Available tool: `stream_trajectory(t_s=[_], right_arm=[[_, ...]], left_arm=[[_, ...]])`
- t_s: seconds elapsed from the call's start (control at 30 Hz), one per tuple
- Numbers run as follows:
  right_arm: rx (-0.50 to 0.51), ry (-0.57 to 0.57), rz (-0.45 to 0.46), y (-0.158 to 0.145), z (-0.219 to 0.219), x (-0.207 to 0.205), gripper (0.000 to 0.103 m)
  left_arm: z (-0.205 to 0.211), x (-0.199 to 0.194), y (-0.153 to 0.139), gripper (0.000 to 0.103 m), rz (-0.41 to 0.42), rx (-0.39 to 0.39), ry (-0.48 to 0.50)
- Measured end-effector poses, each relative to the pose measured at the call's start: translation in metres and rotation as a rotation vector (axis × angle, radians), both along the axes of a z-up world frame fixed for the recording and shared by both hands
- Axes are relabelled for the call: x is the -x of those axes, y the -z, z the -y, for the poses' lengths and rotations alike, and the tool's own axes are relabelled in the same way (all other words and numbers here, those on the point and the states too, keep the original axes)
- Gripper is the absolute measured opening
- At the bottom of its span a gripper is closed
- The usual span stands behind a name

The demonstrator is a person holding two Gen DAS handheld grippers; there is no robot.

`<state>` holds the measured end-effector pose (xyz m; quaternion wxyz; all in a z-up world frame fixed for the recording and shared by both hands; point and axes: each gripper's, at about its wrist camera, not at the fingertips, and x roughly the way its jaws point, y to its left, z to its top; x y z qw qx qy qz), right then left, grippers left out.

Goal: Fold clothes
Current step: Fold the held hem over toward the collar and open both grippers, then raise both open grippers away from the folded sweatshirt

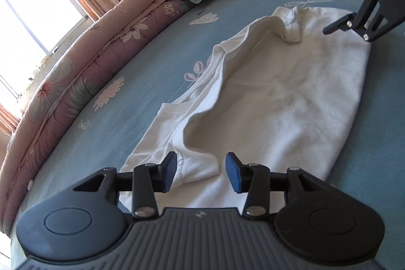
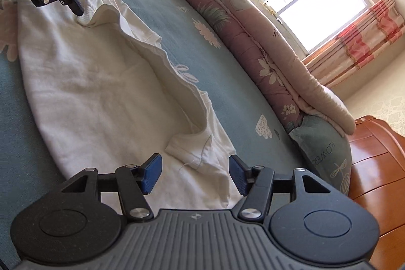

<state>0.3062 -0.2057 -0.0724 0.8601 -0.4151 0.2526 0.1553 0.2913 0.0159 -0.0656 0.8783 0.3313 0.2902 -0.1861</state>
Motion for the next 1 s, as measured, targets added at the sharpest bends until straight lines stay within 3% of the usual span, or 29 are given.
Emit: stream_trajectory(t_s=[0.1, 0.3, 0.33, 0.63, 0.8, 0.87, 1.0], right_arm=[[0.017, 0.034, 0.002, 0.006, 0.004, -0.002, 0.061], [0.025, 0.119, 0.040, 0.010, 0.004, -0.041, 0.061], [0.027, 0.123, 0.037, 0.013, 0.005, -0.047, 0.061], [-0.002, 0.181, 0.093, 0.006, 0.015, -0.093, 0.061], [-0.083, 0.268, 0.088, -0.003, 0.034, -0.120, 0.061], [-0.115, 0.274, 0.087, -0.007, 0.038, -0.118, 0.062], [-0.160, 0.249, 0.061, -0.010, 0.038, -0.104, 0.062]], left_arm=[[-0.005, 0.001, -0.001, 0.046, -0.050, 0.055, 0.003], [-0.019, -0.041, 0.009, 0.045, -0.234, 0.242, -0.046], [-0.022, -0.047, 0.008, 0.045, -0.235, 0.252, -0.057], [-0.044, -0.103, -0.003, 0.045, -0.145, 0.274, -0.154], [-0.054, -0.136, -0.014, 0.048, -0.079, 0.294, -0.237], [-0.057, -0.138, -0.020, 0.048, -0.070, 0.326, -0.241], [-0.059, -0.128, -0.031, 0.049, -0.029, 0.314, -0.236]])
